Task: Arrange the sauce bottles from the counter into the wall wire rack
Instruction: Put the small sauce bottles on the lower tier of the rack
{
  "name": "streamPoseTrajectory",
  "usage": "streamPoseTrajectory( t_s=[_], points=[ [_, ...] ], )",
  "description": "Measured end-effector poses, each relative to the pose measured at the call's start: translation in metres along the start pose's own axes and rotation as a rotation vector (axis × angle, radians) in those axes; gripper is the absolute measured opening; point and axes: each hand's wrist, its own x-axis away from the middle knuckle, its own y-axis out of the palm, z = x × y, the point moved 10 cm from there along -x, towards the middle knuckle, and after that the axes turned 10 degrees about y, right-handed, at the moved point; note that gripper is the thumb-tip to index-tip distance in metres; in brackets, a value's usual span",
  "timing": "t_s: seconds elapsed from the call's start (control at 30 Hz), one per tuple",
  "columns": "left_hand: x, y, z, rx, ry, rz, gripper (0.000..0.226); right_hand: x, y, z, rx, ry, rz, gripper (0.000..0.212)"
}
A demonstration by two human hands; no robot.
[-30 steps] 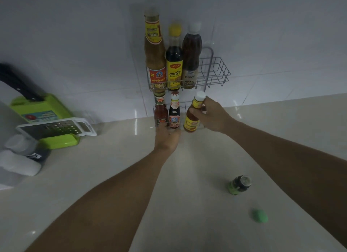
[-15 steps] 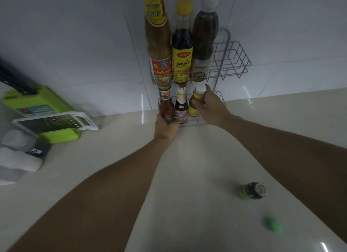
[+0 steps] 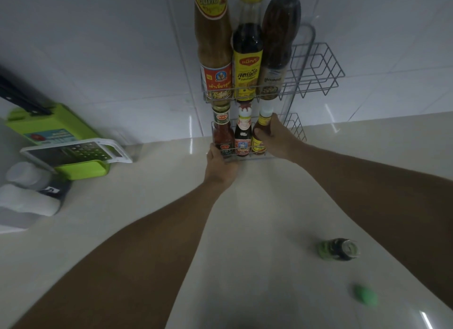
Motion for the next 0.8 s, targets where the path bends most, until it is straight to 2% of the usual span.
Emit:
streamPoseTrajectory(
  t_s=[0.1, 0.2, 0.27, 0.37, 0.43, 0.57, 0.67, 0.8],
  points=[
    [0.000, -0.003, 0.000, 0.011, -0.019, 0.036, 0.093, 0.000, 0.004, 0.003, -0.027, 0.014, -0.024, 0.036],
    [0.009, -0.004, 0.010, -0.016, -0.012, 0.056, 0.073, 0.006, 0.001, 0.003, -0.023, 0.021, -0.041, 0.042],
    [0.014, -0.007, 0.015, -0.082, 0.040, 0.125, 0.060, 0.012, -0.004, 0.003, 0.001, 0.021, -0.042, 0.053],
    [0.026, -0.007, 0.025, -0.123, 0.122, 0.208, 0.065, 0.026, -0.020, 0.006, 0.042, 0.023, -0.001, 0.069],
    [0.033, 0.004, 0.028, -0.142, 0.140, 0.181, 0.066, 0.039, -0.035, 0.011, 0.070, 0.017, 0.026, 0.072],
    [0.049, 0.061, 0.033, -0.083, 0.160, -0.109, 0.048, 0.071, -0.066, 0.034, 0.107, 0.029, 0.083, 0.067],
    [0.077, 0.114, 0.034, -0.127, 0.153, -0.386, 0.066, 0.097, -0.085, 0.069, 0.115, 0.083, 0.108, 0.060],
    [0.121, 0.173, 0.032, -0.153, 0.168, -0.663, 0.094, 0.136, -0.094, 0.132, 0.214, 0.193, 0.116, 0.048]
  ],
)
